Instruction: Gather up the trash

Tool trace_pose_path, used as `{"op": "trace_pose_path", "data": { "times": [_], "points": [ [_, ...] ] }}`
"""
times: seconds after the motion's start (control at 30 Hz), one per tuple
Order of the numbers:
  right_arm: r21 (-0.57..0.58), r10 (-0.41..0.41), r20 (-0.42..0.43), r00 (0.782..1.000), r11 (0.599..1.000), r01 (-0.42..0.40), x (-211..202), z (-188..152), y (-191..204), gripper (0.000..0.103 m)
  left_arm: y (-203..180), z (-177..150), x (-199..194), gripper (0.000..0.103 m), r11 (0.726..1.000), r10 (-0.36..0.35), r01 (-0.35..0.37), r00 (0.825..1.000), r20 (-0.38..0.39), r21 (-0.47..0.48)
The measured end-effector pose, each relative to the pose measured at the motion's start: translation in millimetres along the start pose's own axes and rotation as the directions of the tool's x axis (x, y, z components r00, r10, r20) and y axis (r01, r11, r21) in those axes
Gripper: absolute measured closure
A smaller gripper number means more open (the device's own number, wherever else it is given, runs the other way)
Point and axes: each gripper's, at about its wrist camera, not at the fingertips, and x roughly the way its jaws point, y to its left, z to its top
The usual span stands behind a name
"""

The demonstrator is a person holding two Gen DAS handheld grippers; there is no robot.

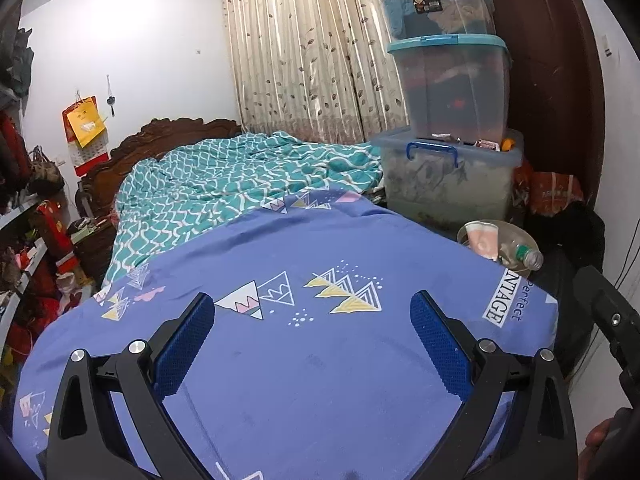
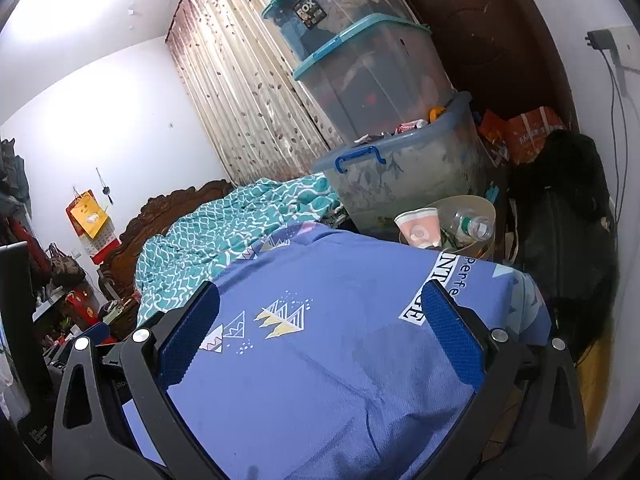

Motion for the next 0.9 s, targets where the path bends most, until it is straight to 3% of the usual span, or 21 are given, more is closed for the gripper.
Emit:
{"op": "trace_pose_path", "data": {
  "times": [0.2, 0.9],
  "points": [
    [0.015, -0.004, -0.003, 1.0, 1.0, 0.005, 1, 0, -6, 0.003, -7, 0, -2, 0.009, 1.0, 0.024, -0.024, 1.0, 0.003, 0.012],
    [0.018, -0.034, -0.047, 0.998, 0.999, 0.035, 12, -5, -11, 0.003, -4, -3, 13, 0.009, 1.0, -0.012, 0.011, 0.998, -0.065, -0.012]
  ]
}}
